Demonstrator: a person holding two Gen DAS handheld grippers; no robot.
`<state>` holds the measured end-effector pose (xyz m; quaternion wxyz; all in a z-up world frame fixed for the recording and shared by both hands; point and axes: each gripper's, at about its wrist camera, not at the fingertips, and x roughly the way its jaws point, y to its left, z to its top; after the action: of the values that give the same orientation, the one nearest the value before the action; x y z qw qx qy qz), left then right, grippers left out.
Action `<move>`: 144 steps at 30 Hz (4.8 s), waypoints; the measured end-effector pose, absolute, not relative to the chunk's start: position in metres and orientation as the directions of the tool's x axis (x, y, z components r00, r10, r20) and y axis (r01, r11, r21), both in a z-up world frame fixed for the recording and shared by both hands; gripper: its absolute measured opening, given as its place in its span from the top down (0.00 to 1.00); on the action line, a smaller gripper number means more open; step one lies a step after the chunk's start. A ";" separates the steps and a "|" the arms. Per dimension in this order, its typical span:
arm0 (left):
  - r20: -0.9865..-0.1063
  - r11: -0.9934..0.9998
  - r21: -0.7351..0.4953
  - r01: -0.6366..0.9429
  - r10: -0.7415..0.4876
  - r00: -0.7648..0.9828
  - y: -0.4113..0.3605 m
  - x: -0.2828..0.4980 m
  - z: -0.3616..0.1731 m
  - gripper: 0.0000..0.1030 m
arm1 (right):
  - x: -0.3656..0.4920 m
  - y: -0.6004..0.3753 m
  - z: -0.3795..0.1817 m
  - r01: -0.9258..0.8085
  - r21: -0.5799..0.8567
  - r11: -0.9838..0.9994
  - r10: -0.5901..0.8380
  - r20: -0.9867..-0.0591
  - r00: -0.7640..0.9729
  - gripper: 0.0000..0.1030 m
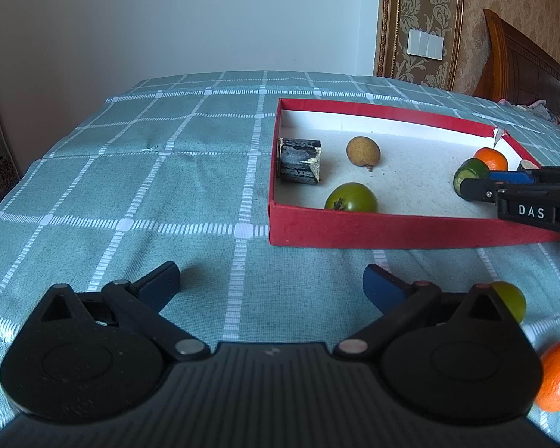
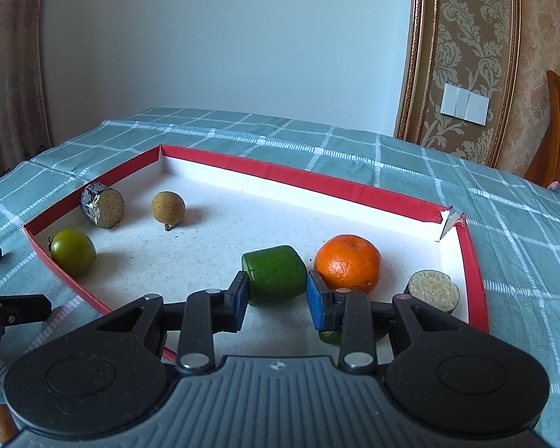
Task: Organize fruits
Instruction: 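Carry the cucumber chunk into the tray beside the orange and open the right tool, then withdraw the right tool from the tray, then move the left tool to the brown round fruit on the cloth and grasp it, then carry the brown round fruit into the red tray and open the left tool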
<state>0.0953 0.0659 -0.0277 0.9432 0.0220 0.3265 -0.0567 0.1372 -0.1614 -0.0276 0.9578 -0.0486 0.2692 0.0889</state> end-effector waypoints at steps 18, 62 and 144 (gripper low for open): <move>-0.619 0.993 0.004 0.121 -0.093 0.780 0.066 0.095 -0.028 0.00 | 0.104 -0.172 -0.021 -0.182 -0.018 0.983 0.150 -0.489 0.860 0.62; -0.548 0.906 -0.032 0.421 -0.368 0.751 0.044 0.007 -0.007 0.00 | 0.030 -0.220 -0.039 -0.170 0.026 0.985 0.152 -0.588 0.794 0.13; -0.570 0.974 0.017 0.227 -0.177 0.802 0.000 0.174 -0.017 0.75 | 0.031 -0.219 -0.040 -0.177 0.023 0.984 0.156 -0.592 0.791 0.10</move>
<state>0.1739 -0.0003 -0.0166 0.9484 0.0422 0.2956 -0.1067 0.0310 -0.2190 -0.0395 0.9461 -0.0168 0.3114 0.0879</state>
